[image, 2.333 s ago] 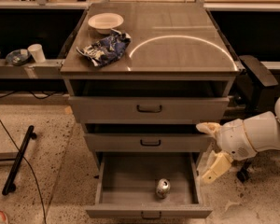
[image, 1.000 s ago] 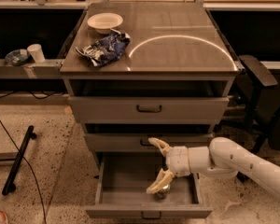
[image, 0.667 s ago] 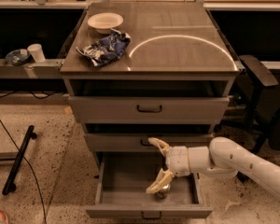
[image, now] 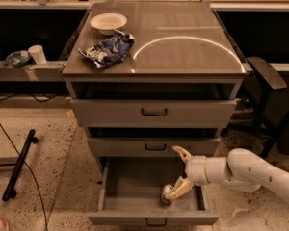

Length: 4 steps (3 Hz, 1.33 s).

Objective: Pick 7up can from bottom drawer and place on counter

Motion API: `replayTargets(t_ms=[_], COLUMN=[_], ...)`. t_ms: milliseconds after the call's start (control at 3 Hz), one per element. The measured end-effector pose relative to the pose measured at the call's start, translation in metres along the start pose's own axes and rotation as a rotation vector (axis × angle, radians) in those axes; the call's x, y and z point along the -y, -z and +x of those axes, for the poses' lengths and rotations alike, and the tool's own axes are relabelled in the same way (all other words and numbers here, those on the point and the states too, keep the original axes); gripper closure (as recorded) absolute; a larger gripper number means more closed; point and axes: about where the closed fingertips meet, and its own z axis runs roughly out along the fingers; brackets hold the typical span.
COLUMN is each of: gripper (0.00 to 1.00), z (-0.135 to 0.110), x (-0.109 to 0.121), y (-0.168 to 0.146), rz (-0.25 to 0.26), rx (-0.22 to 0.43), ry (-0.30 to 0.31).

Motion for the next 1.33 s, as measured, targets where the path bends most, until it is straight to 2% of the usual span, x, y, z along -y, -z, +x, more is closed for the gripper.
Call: replayTargets(t_ms=[333, 667, 1000, 1333], gripper=[0.00, 0.00, 0.00, 0.00], z=[0.066, 0.118, 0.162, 0.202], x=[0.020, 0.036, 0.055, 0.066], y=[0.013, 0.003, -0.017, -0.035], rz=[0.049, 0.019, -0.002, 0.007], rx=[-0.102, -0.139, -0.104, -0.047], ry=[0.016, 0.021, 0.003, -0.037])
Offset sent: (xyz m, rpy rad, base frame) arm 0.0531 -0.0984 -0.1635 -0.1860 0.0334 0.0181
